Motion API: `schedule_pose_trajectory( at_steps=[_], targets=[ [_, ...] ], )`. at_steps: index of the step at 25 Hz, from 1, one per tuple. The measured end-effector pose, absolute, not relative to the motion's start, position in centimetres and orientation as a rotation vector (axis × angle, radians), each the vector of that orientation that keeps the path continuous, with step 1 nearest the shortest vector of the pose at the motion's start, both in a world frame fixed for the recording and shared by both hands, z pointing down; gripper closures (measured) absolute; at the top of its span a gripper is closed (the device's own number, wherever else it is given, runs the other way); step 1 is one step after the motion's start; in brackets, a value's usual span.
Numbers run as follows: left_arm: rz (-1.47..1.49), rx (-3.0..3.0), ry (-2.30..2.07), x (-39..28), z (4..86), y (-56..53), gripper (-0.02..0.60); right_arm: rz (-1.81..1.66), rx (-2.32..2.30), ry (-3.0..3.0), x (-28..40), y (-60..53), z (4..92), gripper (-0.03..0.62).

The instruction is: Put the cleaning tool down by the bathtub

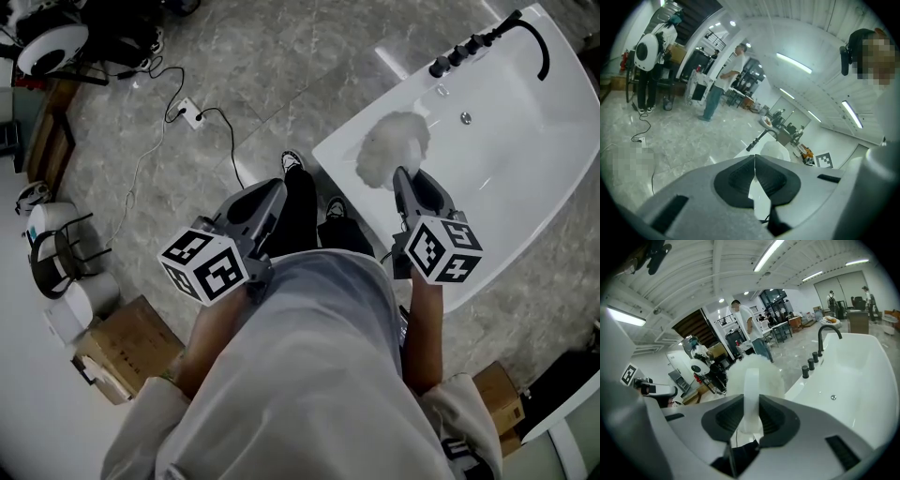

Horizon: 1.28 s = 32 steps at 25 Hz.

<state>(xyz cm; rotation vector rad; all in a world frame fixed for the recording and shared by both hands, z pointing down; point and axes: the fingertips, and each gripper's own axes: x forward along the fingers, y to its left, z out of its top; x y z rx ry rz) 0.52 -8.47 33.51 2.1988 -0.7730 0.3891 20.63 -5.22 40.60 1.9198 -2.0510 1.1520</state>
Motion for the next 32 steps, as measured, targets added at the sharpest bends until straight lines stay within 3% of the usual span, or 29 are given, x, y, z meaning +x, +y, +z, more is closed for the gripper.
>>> schedule_pose_trajectory(
  at_steps=[32],
  targets=[
    [0.340,2.089,-0.890,-7.3,35.8,-10.2,0.572,1.248,1.718,-1.965,15.0,-9.0,47.5,0.505]
  ],
)
